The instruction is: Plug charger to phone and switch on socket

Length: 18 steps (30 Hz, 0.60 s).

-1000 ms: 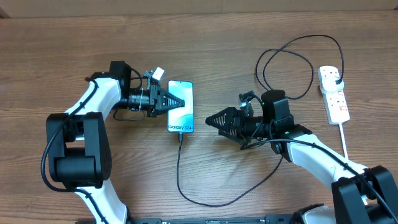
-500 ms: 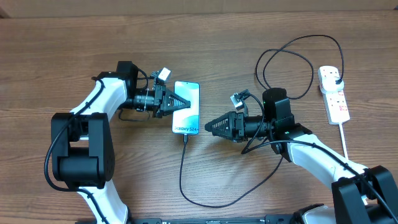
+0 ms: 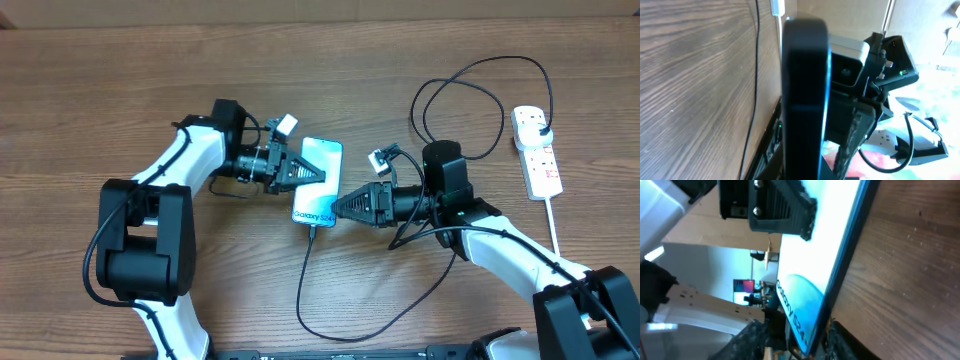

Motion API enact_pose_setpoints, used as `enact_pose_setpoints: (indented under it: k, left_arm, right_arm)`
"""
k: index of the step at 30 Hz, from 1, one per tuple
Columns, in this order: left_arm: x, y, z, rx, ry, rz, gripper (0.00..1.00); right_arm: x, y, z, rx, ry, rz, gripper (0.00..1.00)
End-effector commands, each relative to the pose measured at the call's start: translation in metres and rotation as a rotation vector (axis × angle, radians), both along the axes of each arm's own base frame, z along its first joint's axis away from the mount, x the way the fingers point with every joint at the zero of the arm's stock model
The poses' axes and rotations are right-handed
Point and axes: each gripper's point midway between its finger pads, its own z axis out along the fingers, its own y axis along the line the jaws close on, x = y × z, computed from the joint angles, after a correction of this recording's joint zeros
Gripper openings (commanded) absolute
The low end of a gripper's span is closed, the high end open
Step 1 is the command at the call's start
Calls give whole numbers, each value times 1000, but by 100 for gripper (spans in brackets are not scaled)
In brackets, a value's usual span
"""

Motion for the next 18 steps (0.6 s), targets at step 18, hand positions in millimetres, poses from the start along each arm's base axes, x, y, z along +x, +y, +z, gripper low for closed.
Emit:
enact_pose_setpoints:
  k: [18]
  left_arm:
    - [0,-4,19,-69,-19,-4,4]
  right_arm:
    - [8,28,22,34,-199,-19,25]
